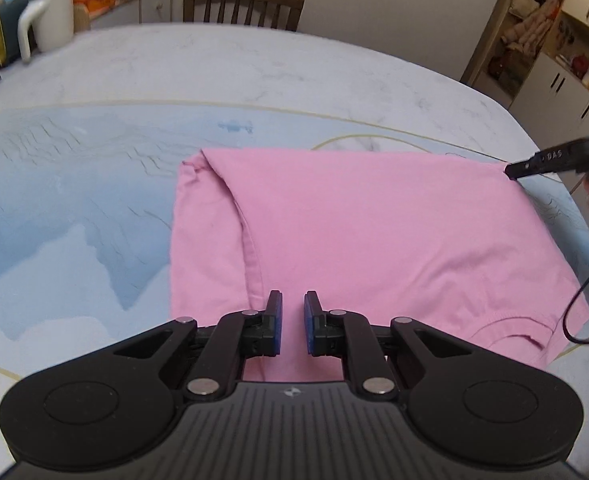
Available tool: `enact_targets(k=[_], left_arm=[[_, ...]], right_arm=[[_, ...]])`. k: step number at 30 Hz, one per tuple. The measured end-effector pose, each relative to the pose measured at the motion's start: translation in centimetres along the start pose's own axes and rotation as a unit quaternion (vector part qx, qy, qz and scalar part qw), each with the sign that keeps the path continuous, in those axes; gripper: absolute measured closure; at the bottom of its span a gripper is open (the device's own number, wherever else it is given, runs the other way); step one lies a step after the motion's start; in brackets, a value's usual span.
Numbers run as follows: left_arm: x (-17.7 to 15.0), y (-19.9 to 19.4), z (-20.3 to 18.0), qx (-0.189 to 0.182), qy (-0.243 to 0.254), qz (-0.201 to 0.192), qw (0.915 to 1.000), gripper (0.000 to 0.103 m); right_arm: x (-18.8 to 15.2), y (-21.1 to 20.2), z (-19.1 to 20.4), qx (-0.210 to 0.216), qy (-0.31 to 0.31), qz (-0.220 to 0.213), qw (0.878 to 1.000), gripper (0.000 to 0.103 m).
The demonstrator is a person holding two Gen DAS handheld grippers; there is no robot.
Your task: Fold clothes
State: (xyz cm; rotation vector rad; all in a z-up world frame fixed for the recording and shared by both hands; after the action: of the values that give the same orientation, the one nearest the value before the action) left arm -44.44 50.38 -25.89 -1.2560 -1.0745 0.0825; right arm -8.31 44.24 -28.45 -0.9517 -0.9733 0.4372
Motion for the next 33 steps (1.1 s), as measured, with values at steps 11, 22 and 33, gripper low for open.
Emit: enact_targets(k=[11, 22, 33], left_arm=[[-4.4, -3.1, 3.9, -0.012, -0.018, 0.024, 0.9995, 0.091], [-8.3, -4.8, 1.6, -0.133, 0.075, 0.025, 0.988, 0.061], [-10.4, -7.0, 6.4, -0.163, 0.055, 0.032, 0.9845, 0.06]], right_arm=[[-10.8, -4.1, 19.8, 0.161, -0.14, 0.074, 0.974, 0.0], [-15.7, -1.0, 30.2, 0.1, -0.139, 0.089, 0.981, 0.0], [-17.7, 0.9, 34.3, 0.027, -0.103, 0.091, 0.99, 0.0]])
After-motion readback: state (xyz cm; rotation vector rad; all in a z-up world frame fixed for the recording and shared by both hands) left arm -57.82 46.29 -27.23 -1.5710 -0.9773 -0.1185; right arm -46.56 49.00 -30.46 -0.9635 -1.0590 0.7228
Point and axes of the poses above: each gripper's, at about its wrist camera, not at the fingertips, and y roughly the way its jaws point, z to its left, x to its top, the point moved 9 cm from there along y, roughly the way its jaws point, and after that the axes turned 10 degrees about y, right-handed, at the moved point
